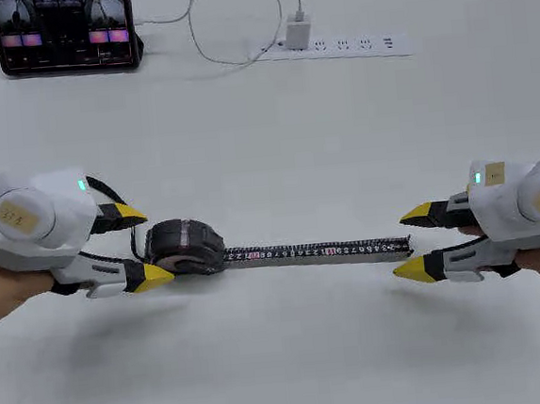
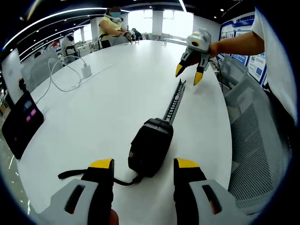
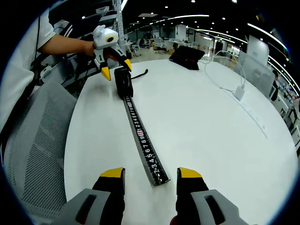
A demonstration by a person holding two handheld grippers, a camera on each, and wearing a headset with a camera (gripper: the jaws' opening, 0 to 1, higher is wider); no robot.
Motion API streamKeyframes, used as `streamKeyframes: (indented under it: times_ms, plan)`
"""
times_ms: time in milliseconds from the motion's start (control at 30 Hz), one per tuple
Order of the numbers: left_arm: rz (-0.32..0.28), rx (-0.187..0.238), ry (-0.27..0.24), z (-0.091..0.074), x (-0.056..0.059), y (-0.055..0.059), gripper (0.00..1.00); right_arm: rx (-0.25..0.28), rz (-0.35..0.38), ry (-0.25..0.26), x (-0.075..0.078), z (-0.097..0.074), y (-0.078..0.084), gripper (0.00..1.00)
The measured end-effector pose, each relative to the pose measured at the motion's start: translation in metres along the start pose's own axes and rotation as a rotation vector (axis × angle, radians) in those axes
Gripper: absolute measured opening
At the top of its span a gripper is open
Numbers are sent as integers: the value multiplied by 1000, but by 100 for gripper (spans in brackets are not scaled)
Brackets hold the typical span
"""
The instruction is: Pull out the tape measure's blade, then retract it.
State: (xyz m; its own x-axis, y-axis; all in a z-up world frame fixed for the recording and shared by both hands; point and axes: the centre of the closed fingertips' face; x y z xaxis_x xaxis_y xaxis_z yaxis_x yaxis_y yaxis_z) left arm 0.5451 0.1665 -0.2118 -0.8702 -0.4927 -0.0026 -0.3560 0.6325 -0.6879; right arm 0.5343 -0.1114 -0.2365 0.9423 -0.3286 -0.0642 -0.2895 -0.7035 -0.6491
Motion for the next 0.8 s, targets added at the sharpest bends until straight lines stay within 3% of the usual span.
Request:
streamKeyframes:
  times_ms: [300, 633, 800]
  plan:
    - [-45, 64, -51, -10, 9, -2, 50, 51, 27, 80, -5, -9, -6, 47]
    - [-85, 110, -97, -18, 26, 3, 52, 93, 60, 128, -12, -15, -6, 51]
    - [-152, 151, -117, -24, 31, 4, 57, 113, 77, 149, -19, -17, -9, 54]
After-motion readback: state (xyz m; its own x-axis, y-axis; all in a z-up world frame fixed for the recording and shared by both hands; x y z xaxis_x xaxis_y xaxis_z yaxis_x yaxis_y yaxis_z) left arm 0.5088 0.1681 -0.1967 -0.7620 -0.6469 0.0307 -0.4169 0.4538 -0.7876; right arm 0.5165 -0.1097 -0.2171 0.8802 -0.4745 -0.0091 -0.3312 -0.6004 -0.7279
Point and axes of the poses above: the centre of the closed fingertips' face, and the gripper's own axes: z roughly forward along the fingers, x roughly to its right, y roughly out of its underside, and after that the axes turned 1 degree about -y, right-handed
